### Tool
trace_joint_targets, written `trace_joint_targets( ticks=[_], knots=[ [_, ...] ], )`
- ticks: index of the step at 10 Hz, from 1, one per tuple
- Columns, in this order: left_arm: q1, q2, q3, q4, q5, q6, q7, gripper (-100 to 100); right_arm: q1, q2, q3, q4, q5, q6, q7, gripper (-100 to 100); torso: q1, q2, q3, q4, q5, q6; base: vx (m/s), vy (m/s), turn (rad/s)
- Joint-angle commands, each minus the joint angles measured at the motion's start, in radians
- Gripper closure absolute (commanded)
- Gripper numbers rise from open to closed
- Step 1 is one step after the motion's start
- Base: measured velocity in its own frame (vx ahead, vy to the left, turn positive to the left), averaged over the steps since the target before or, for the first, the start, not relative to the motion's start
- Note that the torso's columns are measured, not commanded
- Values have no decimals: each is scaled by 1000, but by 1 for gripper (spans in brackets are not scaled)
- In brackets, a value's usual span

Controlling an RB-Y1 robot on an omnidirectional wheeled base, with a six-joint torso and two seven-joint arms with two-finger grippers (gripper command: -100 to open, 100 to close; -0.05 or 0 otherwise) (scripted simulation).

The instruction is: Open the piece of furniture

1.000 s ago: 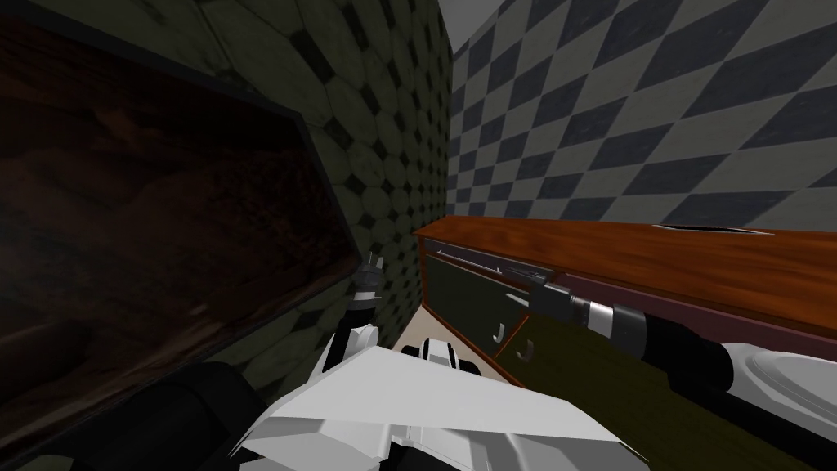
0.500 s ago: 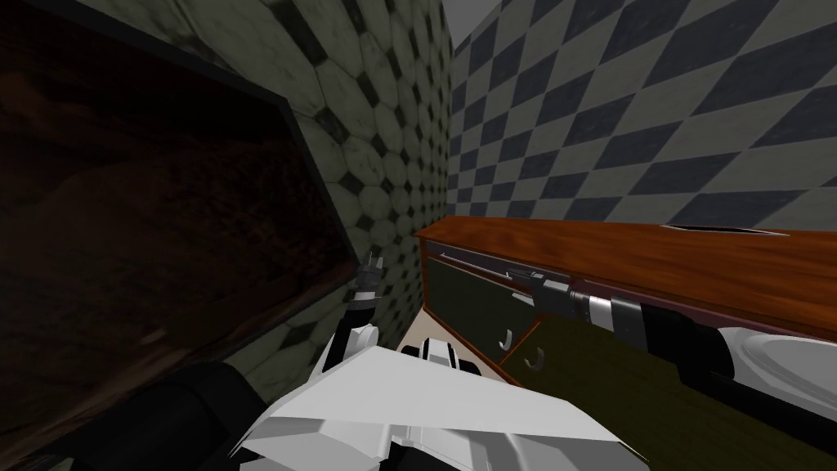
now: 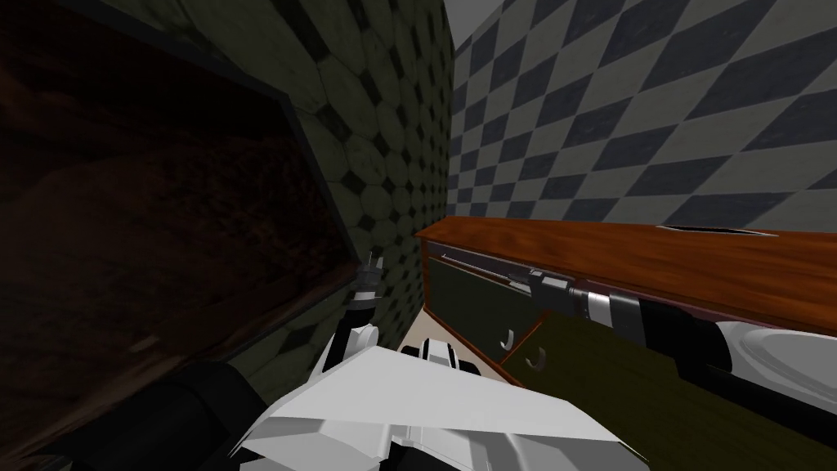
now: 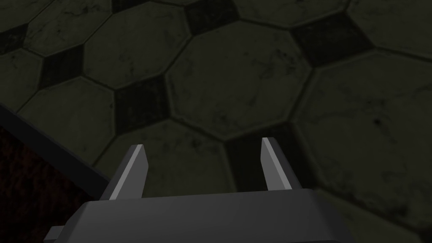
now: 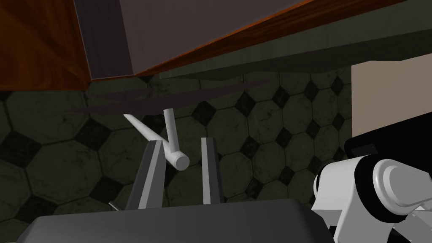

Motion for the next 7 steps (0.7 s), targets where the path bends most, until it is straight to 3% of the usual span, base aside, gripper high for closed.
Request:
trace_joint_targets(
  ticks=[1, 3, 4, 7],
  knots=[
    [0, 0, 0, 0, 0, 0, 0, 0, 18, -4, 0, -16, -2, -11, 1, 100, -2, -2, 0, -1, -1, 0, -164, 112, -88],
    [0, 0, 0, 0, 0, 0, 0, 0, 21, -8, -9, -30, -1, -1, -3, 100, -6, -6, -4, 1, 0, 0, -126, 63, -52],
    [0, 0, 0, 0, 0, 0, 0, 0, 11, -41, -32, 3, -15, -8, -36, -100, -7, -9, -7, 3, 1, -1, -89, 29, 160],
    [0, 0, 0, 0, 0, 0, 0, 0, -7, -90, -69, 59, -36, -14, -82, -100, 0, -1, -3, 6, 4, -2, -104, 6, 178]
  ],
)
